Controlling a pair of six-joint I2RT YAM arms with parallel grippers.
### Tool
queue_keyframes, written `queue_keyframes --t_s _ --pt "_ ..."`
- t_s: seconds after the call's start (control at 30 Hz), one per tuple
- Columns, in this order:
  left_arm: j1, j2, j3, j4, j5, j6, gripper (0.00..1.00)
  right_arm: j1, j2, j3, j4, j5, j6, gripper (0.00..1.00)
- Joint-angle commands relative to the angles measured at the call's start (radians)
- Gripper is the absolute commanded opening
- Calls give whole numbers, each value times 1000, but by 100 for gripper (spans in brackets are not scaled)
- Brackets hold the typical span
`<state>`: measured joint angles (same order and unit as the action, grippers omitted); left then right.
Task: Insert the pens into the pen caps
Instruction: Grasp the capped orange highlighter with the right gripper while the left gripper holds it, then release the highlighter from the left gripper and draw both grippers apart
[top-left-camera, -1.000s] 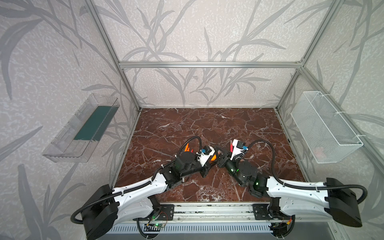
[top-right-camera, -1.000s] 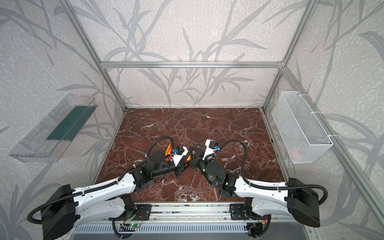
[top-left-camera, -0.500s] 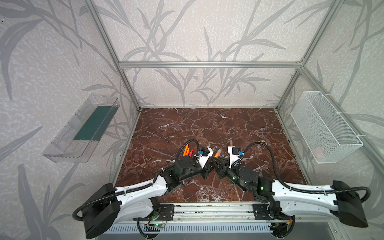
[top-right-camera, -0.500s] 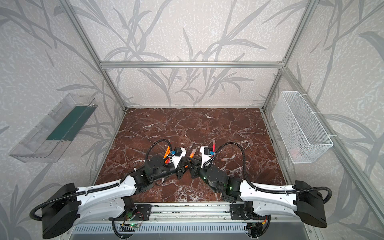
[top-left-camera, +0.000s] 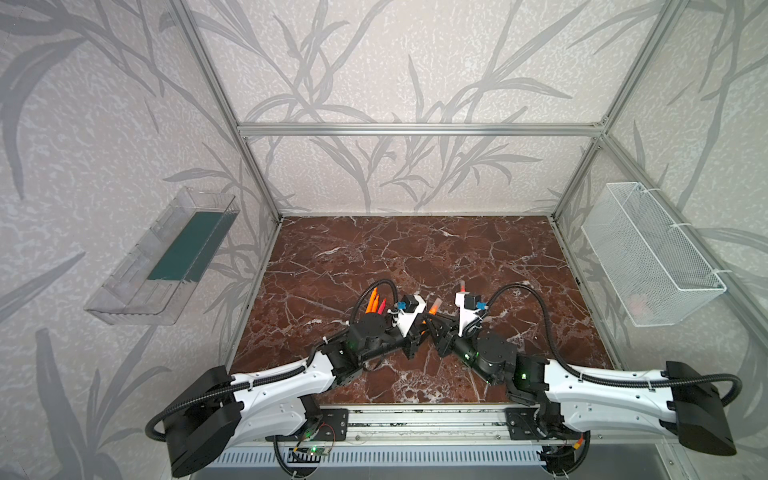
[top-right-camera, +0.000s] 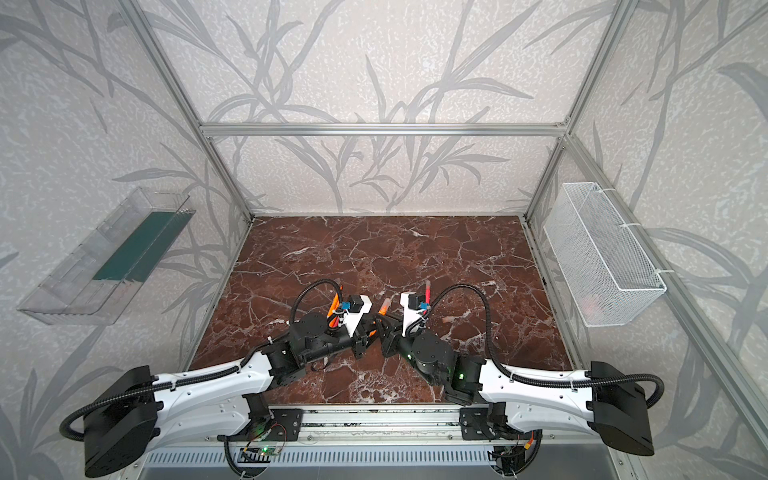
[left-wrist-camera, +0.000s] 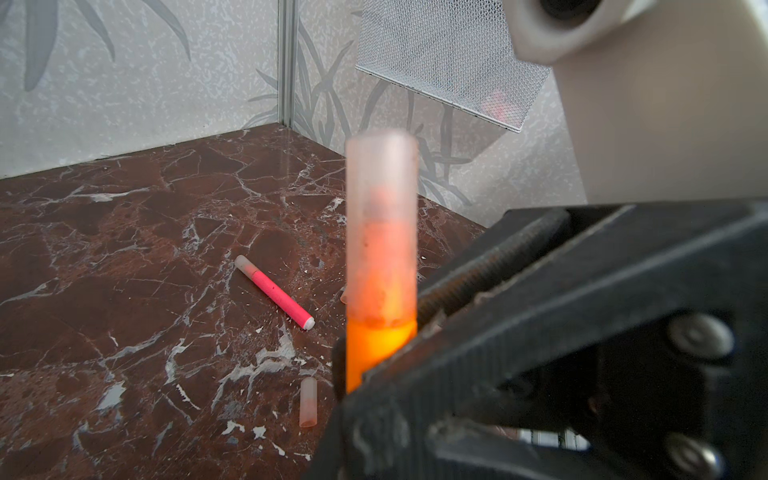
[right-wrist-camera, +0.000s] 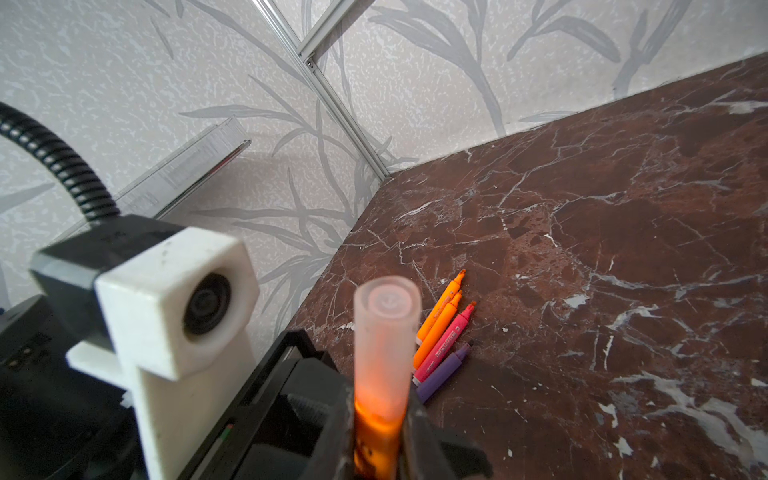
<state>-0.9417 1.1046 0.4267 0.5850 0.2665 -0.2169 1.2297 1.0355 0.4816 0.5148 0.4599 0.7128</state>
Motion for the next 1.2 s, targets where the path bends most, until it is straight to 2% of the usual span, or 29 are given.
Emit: queue_keyframes --t_s 0.0,0.07,0.23,0.47,0.77,0.87,1.0,1.1,1.17 --pt "-12 -15 -1 84 64 18 0 -7 7 -15 -18 -58 14 16" --pt "-12 -17 -2 80 76 23 0 -21 -1 -22 -28 -59 22 16" --pt "-14 -12 1 77 101 26 0 -36 -12 -38 -25 -56 24 26" --pt "-15 -6 -2 90 125 24 0 -52 -5 -31 -49 -37 17 28" --pt "-14 24 8 99 152 22 0 -60 -33 -50 -58 -13 13 8" --pt "-14 23 1 102 141 24 13 -61 -55 -77 -52 5 12 4" --pt "-14 14 8 60 98 22 42 -70 -105 -92 -112 73 13 3" --pt "-14 8 2 23 32 35 60 -118 -169 -103 -224 123 4 2" --pt "-12 -1 -6 -6 -29 46 66 -175 -210 -124 -287 132 15 2"
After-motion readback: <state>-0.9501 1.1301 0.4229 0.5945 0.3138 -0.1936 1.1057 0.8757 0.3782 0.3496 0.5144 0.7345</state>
